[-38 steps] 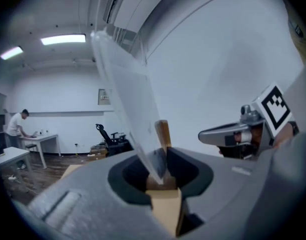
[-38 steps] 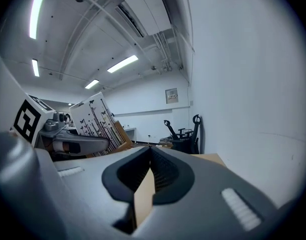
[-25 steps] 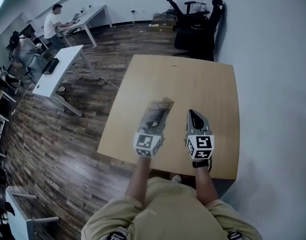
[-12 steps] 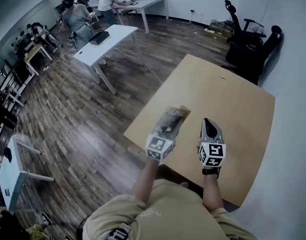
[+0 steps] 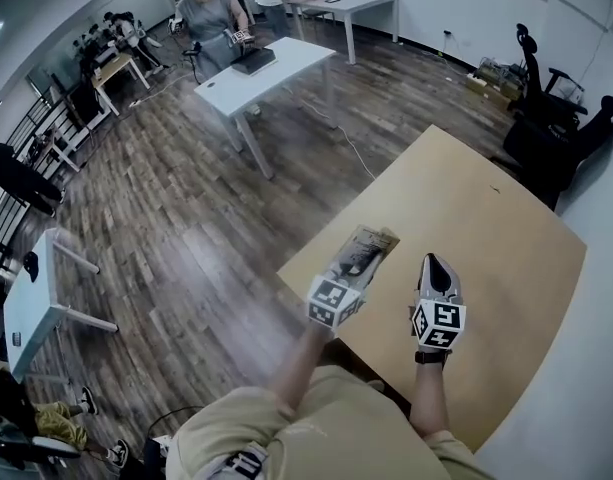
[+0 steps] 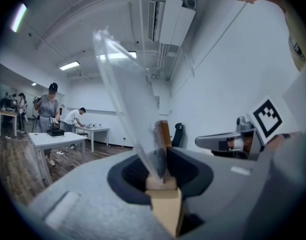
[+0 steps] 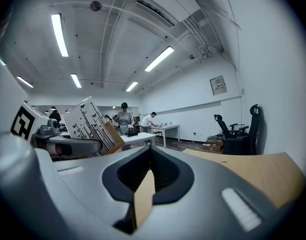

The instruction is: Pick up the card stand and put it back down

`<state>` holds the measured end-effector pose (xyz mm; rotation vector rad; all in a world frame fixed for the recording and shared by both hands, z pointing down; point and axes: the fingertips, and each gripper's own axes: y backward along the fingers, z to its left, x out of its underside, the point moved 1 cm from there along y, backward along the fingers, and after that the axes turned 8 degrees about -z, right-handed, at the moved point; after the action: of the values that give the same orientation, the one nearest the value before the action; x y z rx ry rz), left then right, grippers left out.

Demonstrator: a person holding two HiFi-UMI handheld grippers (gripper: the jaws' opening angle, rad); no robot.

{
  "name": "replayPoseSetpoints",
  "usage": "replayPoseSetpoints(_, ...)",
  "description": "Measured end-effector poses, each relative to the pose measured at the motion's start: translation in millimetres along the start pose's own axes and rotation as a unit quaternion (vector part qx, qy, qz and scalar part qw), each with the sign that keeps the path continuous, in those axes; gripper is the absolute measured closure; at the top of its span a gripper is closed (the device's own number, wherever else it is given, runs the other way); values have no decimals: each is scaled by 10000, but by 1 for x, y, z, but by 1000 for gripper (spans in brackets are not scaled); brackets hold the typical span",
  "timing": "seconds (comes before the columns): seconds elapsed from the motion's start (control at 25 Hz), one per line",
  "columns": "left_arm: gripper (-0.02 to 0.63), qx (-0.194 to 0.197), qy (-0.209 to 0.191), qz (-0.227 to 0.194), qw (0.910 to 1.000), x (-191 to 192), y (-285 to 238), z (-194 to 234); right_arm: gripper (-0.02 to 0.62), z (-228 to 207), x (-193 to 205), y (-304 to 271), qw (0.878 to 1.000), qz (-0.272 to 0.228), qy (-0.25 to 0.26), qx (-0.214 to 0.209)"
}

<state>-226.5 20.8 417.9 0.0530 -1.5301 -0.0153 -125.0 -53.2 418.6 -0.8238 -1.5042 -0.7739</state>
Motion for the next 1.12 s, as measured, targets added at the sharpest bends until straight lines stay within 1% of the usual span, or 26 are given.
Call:
replayPoseSetpoints(0.12,510,-51,12,123,9999,7,-8,20,589,2,2,-21,9999,-41,-99,-51)
replayPoseSetpoints(0.28,510,10,23,244,9997,13,-24,43,589,0,11,-48,9998,47,-201,2)
replayPoseSetpoints(0.6,509,300,-32,564,9980,44,-85,81,589,-37,46,-98,9985,241,-420,267)
replayPoseSetpoints(0.72,509,484,64,722,9962,64,-109,94,589,-53,63,-105,9972,410,-435,457)
replayPoseSetpoints(0.8,509,650,62,855,9942,77,-127,103,589,-65,76,-108,9955,552,-455,627)
replayPoseSetpoints(0.96,509,999,-121,1075,9891,107,-174,123,589,-99,110,-118,9899,876,-559,960)
replayPoseSetpoints(1.12,509,1430,-313,1421,9790,145,-215,133,589,-125,140,-119,9809,1203,-718,1348)
